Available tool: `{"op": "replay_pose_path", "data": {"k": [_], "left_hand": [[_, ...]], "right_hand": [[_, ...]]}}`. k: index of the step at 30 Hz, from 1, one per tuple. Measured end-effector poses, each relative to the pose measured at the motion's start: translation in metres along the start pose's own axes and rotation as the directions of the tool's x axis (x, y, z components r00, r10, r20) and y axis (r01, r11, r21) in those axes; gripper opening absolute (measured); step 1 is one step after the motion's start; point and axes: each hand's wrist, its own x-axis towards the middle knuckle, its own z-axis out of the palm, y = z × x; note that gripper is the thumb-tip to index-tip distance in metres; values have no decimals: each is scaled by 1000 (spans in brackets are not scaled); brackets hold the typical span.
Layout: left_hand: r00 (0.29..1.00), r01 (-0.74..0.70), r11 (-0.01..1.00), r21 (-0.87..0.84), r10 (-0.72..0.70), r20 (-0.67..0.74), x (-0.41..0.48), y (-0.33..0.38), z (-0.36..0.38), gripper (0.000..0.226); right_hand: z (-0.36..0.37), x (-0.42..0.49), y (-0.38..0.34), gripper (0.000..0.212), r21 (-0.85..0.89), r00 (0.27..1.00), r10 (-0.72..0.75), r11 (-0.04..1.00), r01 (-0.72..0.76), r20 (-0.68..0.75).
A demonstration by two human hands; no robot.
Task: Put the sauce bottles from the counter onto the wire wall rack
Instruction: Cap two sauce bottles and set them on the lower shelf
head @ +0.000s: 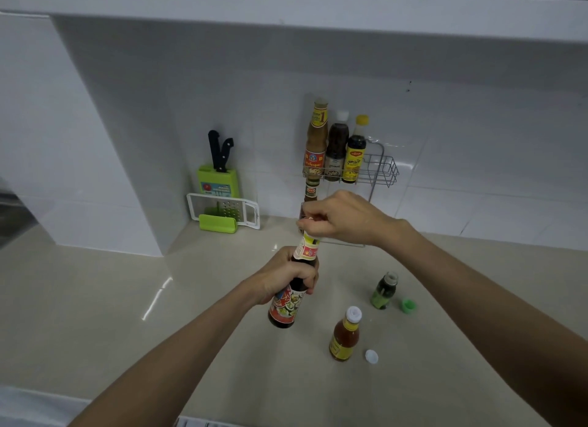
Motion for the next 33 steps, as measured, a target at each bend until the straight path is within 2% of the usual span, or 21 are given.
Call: {"op": "replay_pose_path", "data": {"k": [3,5,7,9,10,12,14,15,16,17,19,21,22,23,24,25,27,28,30,32,33], "left_hand": [[1000,-3,1000,-14,3,18,2,5,-3,21],[986,24,996,-89,-9,167,-3,9,-8,19],[928,122,965,-233,-27,372,-10,14,-10,18],[907,161,940,-300,-21,421,-14,18,-10,16],[937,134,950,-283,-29,349,-12,19,-7,14],[998,66,986,-153,-63,20,-5,17,2,6],[950,61,998,-33,-68,-306,4,11,11,7],[925,66,998,-8,-64,-374,6,8,13,9],[926,55,998,-21,-59,-372,7,6,12,8],[956,38,997,-63,-55,-288,6,7,8,7],[995,73,978,-197,-59,75,-1,10,-6,12],[916,186,938,-294,-57,397,-8,16,-17,13],[885,209,931,-299,-51,463,-10,20,-18,13],[885,203,937,-285,-50,464,-11,23,-17,13],[912,170,951,-259,-53,406,-10,25,-15,13],[957,118,969,-215,-53,285,-8,25,-11,13],[998,45,993,-110,-49,-36,-1,23,-1,9],[981,32,998,-48,-41,-190,5,18,4,6],[888,88,987,131,-19,-459,12,8,14,6],[791,263,901,344,2,-611,15,0,20,9],[769,328,847,418,17,-639,15,-3,21,10]], "right_hand": [[-3,6,-2,54,-75,999,-3,997,0,-47],[-6,8,-5,53,-147,990,-109,985,95,-87],[-10,6,-8,51,-143,974,-190,975,171,-125],[-9,3,-9,49,-67,967,-175,984,165,-183],[-8,3,-10,49,-54,973,-118,992,110,-199],[0,9,-14,49,-127,979,89,985,-113,-181],[14,17,-13,49,-174,922,355,909,-379,-153],[18,19,-13,49,-145,900,416,890,-433,-134],[19,20,-12,50,-94,904,409,902,-421,-122],[19,19,-10,51,-39,933,341,937,-348,-116],[12,11,-9,48,-13,987,95,995,-97,-128],[2,5,-9,48,-64,988,-81,995,73,-133],[-1,5,-9,49,-76,985,-112,992,103,-130],[-2,6,-8,50,-70,985,-117,992,108,-127],[-3,8,-7,49,-51,988,-100,994,94,-121],[-2,11,-7,47,-40,991,-69,997,65,-115],[1,15,-5,42,-54,995,47,997,-52,-89],[4,16,-3,43,-65,989,131,989,-136,-72],[17,17,0,46,-94,946,323,941,-325,-35],[32,20,0,47,-115,870,491,867,-484,37],[39,20,0,49,-110,841,535,843,-527,75]]}}
